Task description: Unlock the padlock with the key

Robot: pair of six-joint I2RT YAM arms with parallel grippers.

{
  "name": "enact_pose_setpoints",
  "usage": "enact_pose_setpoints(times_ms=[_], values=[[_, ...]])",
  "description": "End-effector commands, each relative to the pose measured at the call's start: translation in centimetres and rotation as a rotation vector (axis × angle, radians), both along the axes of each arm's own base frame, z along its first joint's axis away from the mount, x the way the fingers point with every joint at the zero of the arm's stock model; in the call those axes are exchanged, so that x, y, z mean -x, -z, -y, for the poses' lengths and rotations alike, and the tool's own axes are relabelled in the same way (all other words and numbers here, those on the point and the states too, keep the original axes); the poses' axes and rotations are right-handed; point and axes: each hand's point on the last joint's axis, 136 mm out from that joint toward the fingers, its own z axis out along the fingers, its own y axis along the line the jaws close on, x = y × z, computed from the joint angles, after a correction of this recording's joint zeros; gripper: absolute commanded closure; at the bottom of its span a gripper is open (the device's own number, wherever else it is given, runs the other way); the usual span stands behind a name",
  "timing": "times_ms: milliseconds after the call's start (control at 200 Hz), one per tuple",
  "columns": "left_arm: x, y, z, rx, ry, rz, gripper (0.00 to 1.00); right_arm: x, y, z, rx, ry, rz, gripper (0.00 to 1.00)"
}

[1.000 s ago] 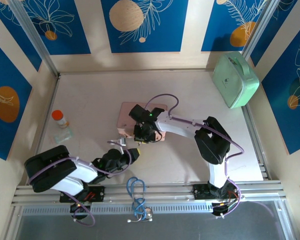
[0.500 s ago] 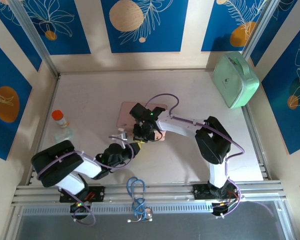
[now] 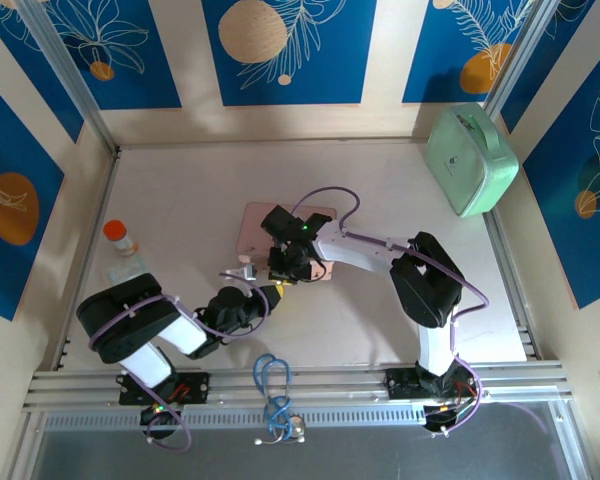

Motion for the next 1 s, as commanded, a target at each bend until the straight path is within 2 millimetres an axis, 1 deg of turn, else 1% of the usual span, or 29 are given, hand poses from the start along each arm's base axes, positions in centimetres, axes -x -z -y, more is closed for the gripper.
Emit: enact_pose_setpoints(times_ms=[0, 100, 175, 325, 405, 490, 570, 735, 870, 995], values=[[-1.4, -2.1, -0.3, 0.037, -0.044, 0.087, 1.0, 4.7, 1.1, -0.8, -0.026, -0.012, -0.196, 1.0], [-1.7, -3.4, 0.1, 0.056, -0.038, 0.137, 1.0, 5.4, 1.8, -0.8, -0.015, -0.016, -0.211, 1.0], [-1.9, -4.2, 0.0, 0.068, -0.048, 0.175, 1.0, 5.9, 2.1, -0.7, -0.002, -0.018, -0.221, 1.0], [-1.8, -5.0, -0.5, 0.028, -0.036, 0.221, 1.0, 5.9, 2.1, 0.3, 0.034, -0.015, -0.204, 1.0], [-1.4, -5.5, 0.1, -0.01, 0.017, 0.239, 1.0, 5.8, 1.9, 0.6, 0.051, -0.025, -0.191, 1.0], [-1.1, -6.1, 1.0, -0.044, 0.083, 0.27, 1.0, 5.7, 1.6, 0.4, 0.044, -0.036, -0.185, 1.0], [-1.0, -6.4, 1.3, -0.069, 0.113, 0.299, 1.0, 5.7, 1.4, 0.2, 0.036, -0.038, -0.184, 1.0], [-1.0, -5.7, 1.9, -0.128, 0.157, 0.315, 1.0, 5.8, 1.1, -0.1, 0.007, -0.036, -0.19, 1.0], [-0.8, -4.9, 1.9, -0.14, 0.17, 0.303, 1.0, 5.2, 1.0, 0.3, -0.024, 0.001, -0.199, 1.0], [-0.3, -3.8, 1.4, -0.118, 0.16, 0.27, 0.85, 4.1, 0.4, 1.0, -0.048, 0.027, -0.184, 1.0]])
